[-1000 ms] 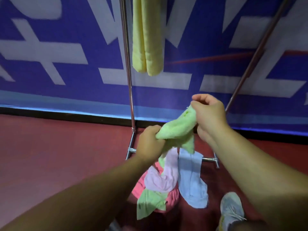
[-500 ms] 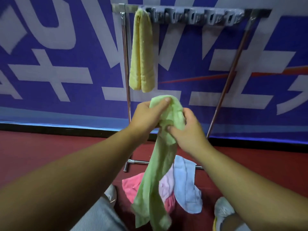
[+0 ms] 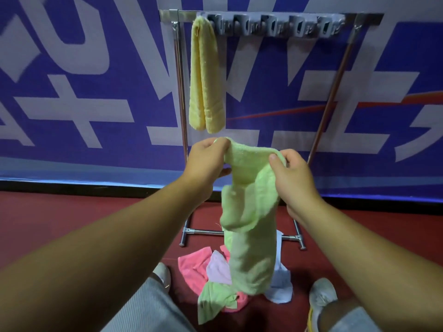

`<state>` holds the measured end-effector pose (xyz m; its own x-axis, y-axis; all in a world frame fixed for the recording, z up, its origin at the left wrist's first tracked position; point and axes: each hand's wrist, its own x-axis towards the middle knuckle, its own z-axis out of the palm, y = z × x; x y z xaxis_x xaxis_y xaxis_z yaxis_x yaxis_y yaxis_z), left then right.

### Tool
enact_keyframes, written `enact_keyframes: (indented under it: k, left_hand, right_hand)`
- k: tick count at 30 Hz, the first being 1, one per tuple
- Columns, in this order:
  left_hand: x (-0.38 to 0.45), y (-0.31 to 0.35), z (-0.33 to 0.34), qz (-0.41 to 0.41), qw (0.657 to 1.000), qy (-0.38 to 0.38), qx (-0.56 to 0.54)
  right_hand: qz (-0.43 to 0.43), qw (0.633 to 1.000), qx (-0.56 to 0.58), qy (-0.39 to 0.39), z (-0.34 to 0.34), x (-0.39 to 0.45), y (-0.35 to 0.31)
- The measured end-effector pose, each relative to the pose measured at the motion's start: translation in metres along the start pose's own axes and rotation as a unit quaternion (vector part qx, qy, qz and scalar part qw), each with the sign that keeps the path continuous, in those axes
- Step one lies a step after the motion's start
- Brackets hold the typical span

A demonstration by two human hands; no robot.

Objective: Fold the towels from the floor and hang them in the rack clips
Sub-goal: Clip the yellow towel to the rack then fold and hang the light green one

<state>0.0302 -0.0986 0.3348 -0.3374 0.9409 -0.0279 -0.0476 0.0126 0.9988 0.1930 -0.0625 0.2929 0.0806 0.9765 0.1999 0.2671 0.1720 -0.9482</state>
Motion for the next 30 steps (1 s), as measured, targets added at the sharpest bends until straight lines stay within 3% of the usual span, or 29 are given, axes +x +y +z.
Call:
enact_keyframes:
  k: [4, 8, 12, 15, 18, 21, 26, 30]
  left_hand:
    - [0.001, 0.003, 0.004, -0.012, 0.998, -0.029, -0.051]
    - [0.001, 0.004, 0.001, 0.011, 0.997, -0.076, -0.029]
    - [-0.003, 0.010, 0.003, 0.118, 0.985, -0.120, 0.046]
    - [-0.006, 0.017, 0.012, 0.164, 0.978, -0.103, 0.077]
    - [-0.004, 0.023, 0.019, 0.200, 0.974, -0.067, 0.086]
    - [-0.002, 0.030, 0.019, 0.199, 0.976, -0.037, 0.082]
    - [0.004, 0.037, 0.013, 0.202, 0.971, -0.056, 0.118]
    - [0.009, 0.037, 0.006, 0.120, 0.991, -0.002, 0.061]
  right_hand:
    - [-0.025, 0.999, -0.031, 0.001, -0.003, -0.002, 0.006]
    - [0.025, 0.998, -0.020, 0.045, -0.008, -0.001, 0.003]
    - [0.061, 0.998, 0.016, -0.027, -0.009, -0.005, -0.003]
    - [-0.024, 0.987, -0.088, -0.136, -0.012, -0.016, -0.005]
    - [-0.052, 0.967, -0.138, -0.205, -0.010, -0.023, 0.002]
    - [-0.074, 0.962, -0.191, -0.183, -0.007, -0.020, 0.020]
    - [-0.017, 0.949, -0.252, -0.189, -0.019, -0.016, 0.049]
    - [-0.007, 0.933, -0.309, -0.185, -0.023, -0.019, 0.069]
